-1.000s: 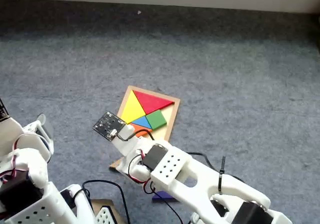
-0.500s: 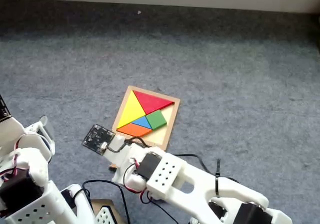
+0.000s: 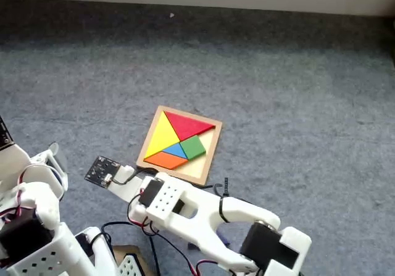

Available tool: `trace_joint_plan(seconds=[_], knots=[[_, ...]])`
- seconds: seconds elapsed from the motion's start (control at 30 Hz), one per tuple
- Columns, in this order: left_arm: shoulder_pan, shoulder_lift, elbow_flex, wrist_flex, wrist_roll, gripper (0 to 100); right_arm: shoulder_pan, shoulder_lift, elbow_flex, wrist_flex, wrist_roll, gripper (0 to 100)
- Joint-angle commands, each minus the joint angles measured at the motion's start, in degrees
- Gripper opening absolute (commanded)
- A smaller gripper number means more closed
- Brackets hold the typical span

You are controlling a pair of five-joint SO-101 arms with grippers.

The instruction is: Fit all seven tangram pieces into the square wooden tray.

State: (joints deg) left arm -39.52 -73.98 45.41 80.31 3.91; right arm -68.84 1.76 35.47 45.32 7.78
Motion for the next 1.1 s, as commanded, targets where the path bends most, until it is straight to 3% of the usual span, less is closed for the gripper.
trace_joint_plan(seconds=[0.0,0.1,0.3,0.63,0.87,1.07], knots=[[0.8,-0.3,-0.7,-0.3,0.3,23,0.7,1.5,-3.1,-0.9,2.3,26.7],[0.8,-0.3,-0.7,-0.3,0.3,23,0.9,3.5,-3.1,-0.9,2.9,25.9],[0.8,-0.3,-0.7,-0.3,0.3,23,0.9,4.1,-3.1,-0.9,3.2,11.6],[0.8,-0.3,-0.6,-0.1,0.3,23,4.4,3.3,-3.1,-0.7,3.2,10.5],[0.8,-0.3,-0.6,0.1,0.3,23,6.0,-11.1,-2.8,6.0,3.2,10.5],[0.9,-0.3,0.7,-0.6,0.3,23,11.8,-23.3,1.6,7.1,3.1,10.5]])
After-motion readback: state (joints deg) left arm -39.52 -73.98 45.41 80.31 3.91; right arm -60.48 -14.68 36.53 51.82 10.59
